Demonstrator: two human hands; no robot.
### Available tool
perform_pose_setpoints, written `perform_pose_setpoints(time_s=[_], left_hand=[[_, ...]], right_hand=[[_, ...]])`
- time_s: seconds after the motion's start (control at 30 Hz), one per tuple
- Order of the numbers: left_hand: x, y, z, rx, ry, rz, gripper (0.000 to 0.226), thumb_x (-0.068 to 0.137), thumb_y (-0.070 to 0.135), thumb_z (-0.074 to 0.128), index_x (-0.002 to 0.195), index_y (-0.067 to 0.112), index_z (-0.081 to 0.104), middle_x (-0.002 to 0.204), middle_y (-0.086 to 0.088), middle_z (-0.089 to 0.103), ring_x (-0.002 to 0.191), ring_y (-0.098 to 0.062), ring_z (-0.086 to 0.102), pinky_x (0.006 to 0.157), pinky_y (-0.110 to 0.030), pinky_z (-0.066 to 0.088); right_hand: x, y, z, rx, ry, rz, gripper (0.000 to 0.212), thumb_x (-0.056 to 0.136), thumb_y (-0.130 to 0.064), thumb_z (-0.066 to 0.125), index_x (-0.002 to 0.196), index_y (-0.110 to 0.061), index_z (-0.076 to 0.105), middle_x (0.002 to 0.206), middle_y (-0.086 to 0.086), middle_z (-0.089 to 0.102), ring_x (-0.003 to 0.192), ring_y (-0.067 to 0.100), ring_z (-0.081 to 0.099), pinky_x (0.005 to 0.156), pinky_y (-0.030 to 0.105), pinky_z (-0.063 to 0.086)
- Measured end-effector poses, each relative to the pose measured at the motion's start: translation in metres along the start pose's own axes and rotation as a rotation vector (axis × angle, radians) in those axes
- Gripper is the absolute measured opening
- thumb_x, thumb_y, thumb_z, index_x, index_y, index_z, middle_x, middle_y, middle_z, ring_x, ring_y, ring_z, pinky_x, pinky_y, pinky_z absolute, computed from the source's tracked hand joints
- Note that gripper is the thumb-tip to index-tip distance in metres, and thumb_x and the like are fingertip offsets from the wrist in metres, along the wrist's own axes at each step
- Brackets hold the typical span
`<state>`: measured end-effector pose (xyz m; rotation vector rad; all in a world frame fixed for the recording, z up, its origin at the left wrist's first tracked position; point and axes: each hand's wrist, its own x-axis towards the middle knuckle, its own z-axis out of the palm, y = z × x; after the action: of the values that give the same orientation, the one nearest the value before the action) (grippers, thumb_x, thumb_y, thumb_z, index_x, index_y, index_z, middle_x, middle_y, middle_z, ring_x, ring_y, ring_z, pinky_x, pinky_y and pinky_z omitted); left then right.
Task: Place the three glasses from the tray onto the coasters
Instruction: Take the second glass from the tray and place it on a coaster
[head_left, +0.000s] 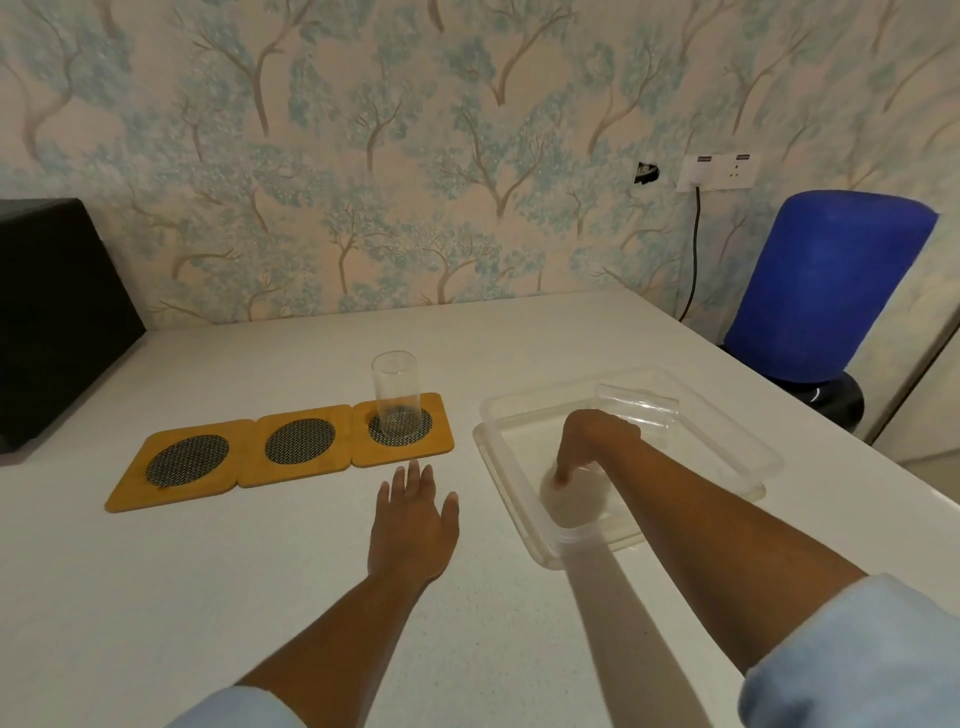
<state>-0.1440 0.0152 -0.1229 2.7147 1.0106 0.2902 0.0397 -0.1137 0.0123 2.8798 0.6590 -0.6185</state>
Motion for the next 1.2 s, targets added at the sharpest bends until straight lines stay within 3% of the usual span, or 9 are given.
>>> perform_pose_setpoints(time_s=[0.1, 0.23, 0.47, 0.63, 0.73, 0.9, 1.03, 1.2], left_hand=[[0.0, 0.0, 0.0, 0.021, 0.008, 0.013, 0.064, 0.099, 0.05, 0.014, 0.153, 0.014, 0.014, 0.163, -0.005, 0.006, 0.149, -0.023, 0.001, 0.119, -0.039, -0.003], [0.002, 0.0, -0.001, 0.037, 0.005, 0.029, 0.061, 0.1, 0.045, 0.012, 0.153, 0.014, 0.014, 0.163, -0.006, 0.007, 0.149, -0.024, 0.002, 0.119, -0.039, -0.003], [0.002, -0.001, 0.0, 0.052, 0.023, 0.032, 0.057, 0.101, 0.04, 0.012, 0.152, 0.014, 0.018, 0.162, -0.006, 0.012, 0.149, -0.026, 0.008, 0.12, -0.041, 0.002], [0.003, -0.003, 0.0, 0.047, 0.007, 0.029, 0.057, 0.101, 0.04, 0.013, 0.152, 0.014, 0.017, 0.162, -0.006, 0.01, 0.149, -0.026, 0.007, 0.121, -0.042, 0.002], [0.003, -0.003, -0.001, 0.033, -0.004, 0.039, 0.057, 0.101, 0.038, 0.012, 0.152, 0.013, 0.018, 0.162, -0.008, 0.011, 0.149, -0.026, 0.007, 0.122, -0.043, 0.006], [0.003, -0.012, -0.009, 0.022, 0.018, 0.007, 0.055, 0.101, 0.038, 0.017, 0.151, 0.015, 0.022, 0.161, -0.008, 0.018, 0.149, -0.026, 0.01, 0.121, -0.045, 0.006], [0.001, -0.026, -0.02, 0.001, 0.058, -0.008, 0.05, 0.102, 0.035, 0.02, 0.148, 0.016, 0.026, 0.159, -0.006, 0.026, 0.147, -0.026, 0.018, 0.12, -0.046, 0.011], [0.0, -0.041, -0.032, -0.07, 0.054, -0.12, 0.047, 0.101, 0.034, 0.03, 0.144, 0.015, 0.036, 0.149, -0.007, 0.043, 0.139, -0.03, 0.036, 0.116, -0.046, 0.023]], right_hand=[[-0.006, 0.0, 0.002, -0.138, -0.097, -0.004, 0.074, 0.065, -0.042, 0.087, 0.126, -0.016, 0.057, 0.124, 0.005, 0.064, 0.111, 0.034, 0.063, 0.098, 0.044, 0.047], [-0.009, 0.002, 0.005, -0.184, 0.002, -0.028, 0.059, 0.066, -0.031, 0.086, 0.118, -0.016, 0.061, 0.114, 0.003, 0.064, 0.104, 0.031, 0.065, 0.086, 0.038, 0.051], [-0.013, -0.007, -0.011, 0.014, 0.2, -0.125, 0.038, 0.06, -0.031, 0.082, 0.092, -0.015, 0.068, 0.088, 0.001, 0.065, 0.078, 0.024, 0.064, 0.067, 0.029, 0.049], [-0.022, -0.031, -0.027, 0.271, 0.401, -0.171, 0.034, 0.062, -0.035, 0.078, 0.082, -0.015, 0.059, 0.076, -0.001, 0.057, 0.075, 0.024, 0.059, 0.076, 0.031, 0.05], [-0.03, -0.049, -0.034, 0.449, 0.475, -0.225, 0.044, 0.062, -0.041, 0.079, 0.086, -0.016, 0.051, 0.085, -0.002, 0.056, 0.08, 0.024, 0.057, 0.081, 0.035, 0.051], [-0.04, -0.081, -0.039, 0.713, 0.53, -0.315, 0.069, 0.061, -0.05, 0.08, 0.116, -0.012, 0.06, 0.099, -0.001, 0.061, 0.084, 0.02, 0.058, 0.064, 0.027, 0.043], [-0.044, -0.109, -0.039, 0.849, 0.47, -0.393, 0.085, 0.057, -0.055, 0.082, 0.126, -0.012, 0.057, 0.121, 0.003, 0.064, 0.104, 0.023, 0.063, 0.073, 0.031, 0.053], [-0.052, -0.147, -0.033, 0.921, 0.399, -0.504, 0.085, 0.053, -0.057, 0.084, 0.12, -0.011, 0.059, 0.118, 0.003, 0.064, 0.103, 0.021, 0.062, 0.082, 0.037, 0.057]])
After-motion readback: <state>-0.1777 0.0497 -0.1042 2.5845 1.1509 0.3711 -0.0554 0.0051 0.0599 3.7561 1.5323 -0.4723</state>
